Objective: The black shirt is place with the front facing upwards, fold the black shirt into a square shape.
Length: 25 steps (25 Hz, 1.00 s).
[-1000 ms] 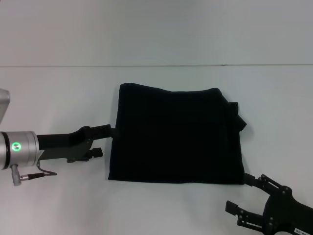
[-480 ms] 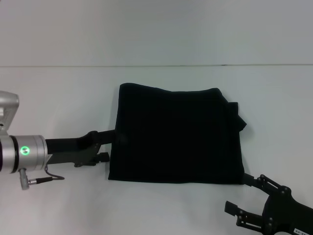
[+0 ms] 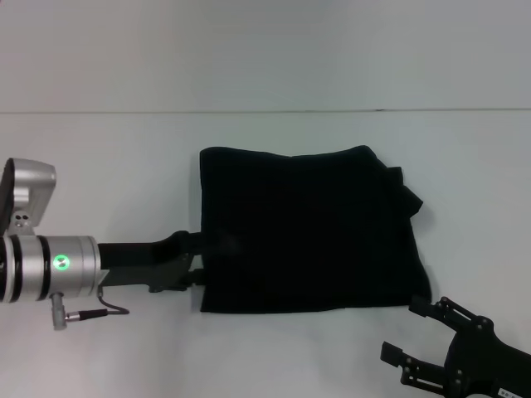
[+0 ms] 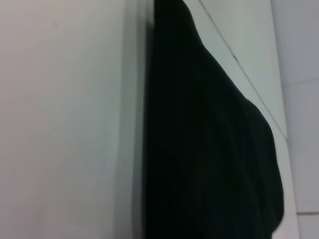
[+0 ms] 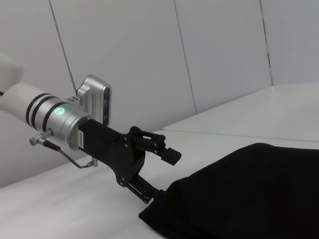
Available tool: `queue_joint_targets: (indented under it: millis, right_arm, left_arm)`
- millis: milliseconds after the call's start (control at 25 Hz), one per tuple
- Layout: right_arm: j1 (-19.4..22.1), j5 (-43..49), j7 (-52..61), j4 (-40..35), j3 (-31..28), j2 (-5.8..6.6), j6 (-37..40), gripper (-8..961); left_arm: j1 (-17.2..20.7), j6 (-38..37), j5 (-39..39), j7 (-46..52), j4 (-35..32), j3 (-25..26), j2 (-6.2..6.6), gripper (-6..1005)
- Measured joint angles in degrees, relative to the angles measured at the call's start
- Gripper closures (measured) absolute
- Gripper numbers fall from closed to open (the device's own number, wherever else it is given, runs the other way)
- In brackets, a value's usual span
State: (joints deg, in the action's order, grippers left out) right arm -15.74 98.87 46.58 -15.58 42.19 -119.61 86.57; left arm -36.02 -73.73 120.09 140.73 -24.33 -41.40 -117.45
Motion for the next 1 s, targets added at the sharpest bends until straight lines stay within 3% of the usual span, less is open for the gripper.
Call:
queue_joint_targets:
  millis: [320,640,840,1000]
  right_arm:
    - [0.13,0.00,-0.01,0.03,0.01,0.00,0.01,8]
    - [0.18,0.00,-0.10,-0.28,-0.21,0.00,0.04,8]
    - [-0.59,-0.42,-0.37,-0.47,-0.61,-0.03,0.76,8]
    - [-2.38,-0.65,-0.44,-0.58,-1.46,-0.16,1.05,8]
  left_arm:
    - [0.11,-1.09,-0.04,0.07,-0.28,0.29,-0.26,49]
    - [3.59,-4.40,-0.94,-2.41,-3.15,0.92,2.76,50]
    - [7.48,-11.08,-4.28,-16.45,-10.03,5.68,2.17,50]
    - [9.53,-18.10,-5.37,-34.95,-12.35,8.48,1.88,50]
